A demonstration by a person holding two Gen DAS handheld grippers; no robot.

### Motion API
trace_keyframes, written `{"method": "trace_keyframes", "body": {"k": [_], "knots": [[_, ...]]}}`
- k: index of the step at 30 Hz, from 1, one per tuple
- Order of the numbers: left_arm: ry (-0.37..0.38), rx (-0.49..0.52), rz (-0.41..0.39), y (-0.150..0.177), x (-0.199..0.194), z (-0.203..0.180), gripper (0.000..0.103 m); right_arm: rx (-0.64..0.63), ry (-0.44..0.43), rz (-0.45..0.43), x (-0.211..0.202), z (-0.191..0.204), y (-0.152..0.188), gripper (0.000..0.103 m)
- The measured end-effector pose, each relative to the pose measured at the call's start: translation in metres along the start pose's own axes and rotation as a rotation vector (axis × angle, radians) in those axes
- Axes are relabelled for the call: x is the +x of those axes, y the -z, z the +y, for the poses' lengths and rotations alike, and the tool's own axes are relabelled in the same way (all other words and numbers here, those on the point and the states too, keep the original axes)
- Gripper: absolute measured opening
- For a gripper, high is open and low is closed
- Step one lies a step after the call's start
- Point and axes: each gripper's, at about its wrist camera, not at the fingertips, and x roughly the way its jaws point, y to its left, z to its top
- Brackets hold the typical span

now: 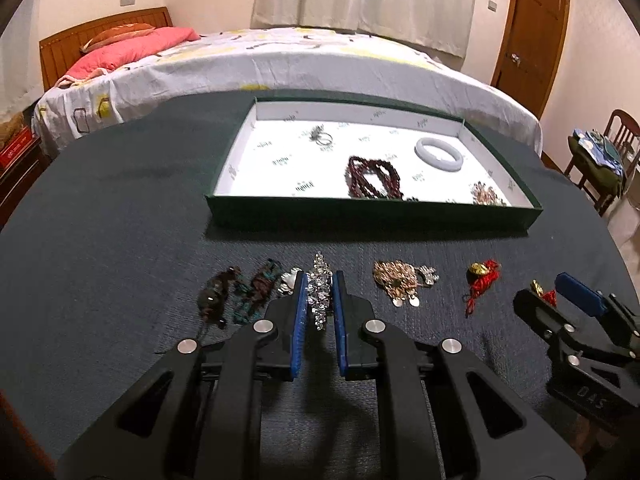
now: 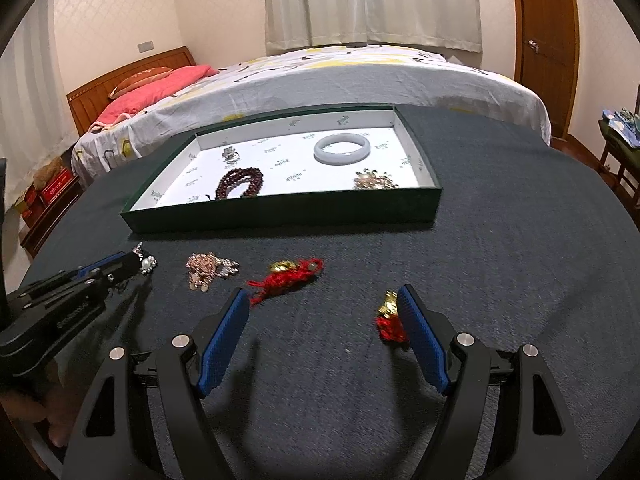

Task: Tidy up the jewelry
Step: 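Lift the rhinestone brooch with the left tool while the right tool grasps the red tassel charm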

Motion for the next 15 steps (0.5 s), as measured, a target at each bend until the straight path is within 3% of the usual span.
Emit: {"method": "trace_keyframes", "body": {"k": [15], "knots": [[-0.019, -0.070, -0.024, -0.008, -0.006, 0.030, 0.013, -0.021, 0.059, 0.096, 0.040, 0.018, -0.017, 0.073]]}}
